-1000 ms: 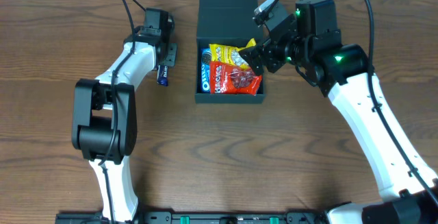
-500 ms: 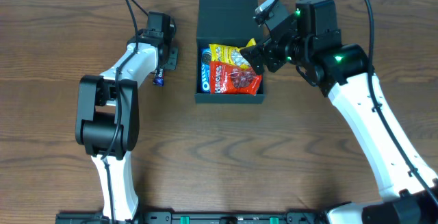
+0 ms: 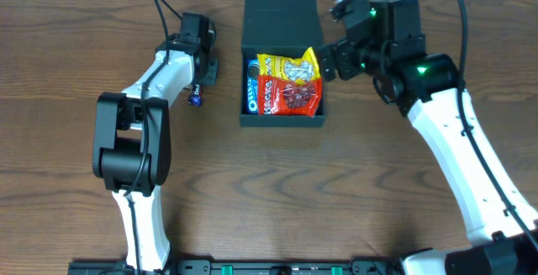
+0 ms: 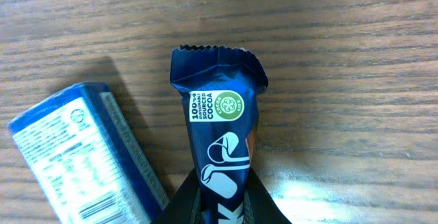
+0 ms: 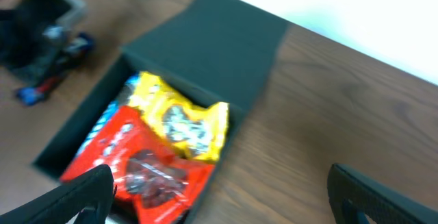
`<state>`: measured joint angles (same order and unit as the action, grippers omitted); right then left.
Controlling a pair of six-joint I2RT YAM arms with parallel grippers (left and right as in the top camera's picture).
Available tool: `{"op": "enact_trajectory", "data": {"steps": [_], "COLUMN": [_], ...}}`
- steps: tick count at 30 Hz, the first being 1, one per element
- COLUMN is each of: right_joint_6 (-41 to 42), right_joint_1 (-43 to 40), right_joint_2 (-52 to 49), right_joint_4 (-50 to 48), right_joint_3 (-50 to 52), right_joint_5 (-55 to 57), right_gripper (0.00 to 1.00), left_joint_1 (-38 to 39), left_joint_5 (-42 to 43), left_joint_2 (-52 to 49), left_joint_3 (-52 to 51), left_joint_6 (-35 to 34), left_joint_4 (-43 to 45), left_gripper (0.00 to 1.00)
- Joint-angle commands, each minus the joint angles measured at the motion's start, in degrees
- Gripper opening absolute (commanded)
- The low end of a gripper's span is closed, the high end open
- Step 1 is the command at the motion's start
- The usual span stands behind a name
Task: Pack container
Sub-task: 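Carry the Dairy Milk bar into the box's left side and release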
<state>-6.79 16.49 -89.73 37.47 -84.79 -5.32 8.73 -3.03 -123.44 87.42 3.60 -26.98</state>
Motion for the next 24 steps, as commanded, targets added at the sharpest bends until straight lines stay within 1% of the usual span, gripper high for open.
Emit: {"op": "enact_trajectory", "data": {"steps": [1,4,7,10,12,15,18,20,24], "right_joint_6": [5.0,8.3,11.0,11.1,11.1,11.1,11.1,11.0,11.1], "right_joint_1": [-1.8,-3.9,-5.7,-7.4,-8.2,-8.7,-8.7,-8.7,-8.7], "right_joint_2": [0.2,0.2,0.2,0.2,0.2,0.2,0.2,0.2,0.2], "right_joint_4": [-0.2,-0.2,-0.2,-0.1,-0.1,-0.2,-0.2,-0.1,0.6], "right_joint_3": [-0.3,-0.3,-0.3,-0.3,-0.3,-0.3,-0.3,-0.3,-0.3], "right_joint_5": [5.5,6.9,8.3,8.3,8.3,8.3,8.3,8.3,8.3], "right_gripper": [0.99,0.99,0.99,0.99,0.99,0.99,0.99,0.99,0.99], "left_joint_1": [0.2,1.2,3.1,5.7,7.9,11.2,14.3,15.8,16.9], "left_joint_5": [-0.4,-0.4,-0.3,0.4,3.3,5.0,4.9,3.1,2.0], "left_joint_2": [5.8,9.7,13.0,15.1,15.4,14.9,14.2,13.7,12.8], "left_joint_3": [3.4,3.7,3.7,3.7,3.7,3.7,3.6,3.5,3.5], "left_joint_6": [-1.1,-2.0,-5.5,-8.4,-10.6,-15.6,-16.0,-16.1,-16.3], "left_joint_4": [-0.9,-1.3,-1.5,-1.6,-1.6,-2.1,-3.1,-4.3,-6.7], "left_gripper": [0.06,0.06,0.06,0.06,0.05,0.06,0.06,0.06,0.06]}}
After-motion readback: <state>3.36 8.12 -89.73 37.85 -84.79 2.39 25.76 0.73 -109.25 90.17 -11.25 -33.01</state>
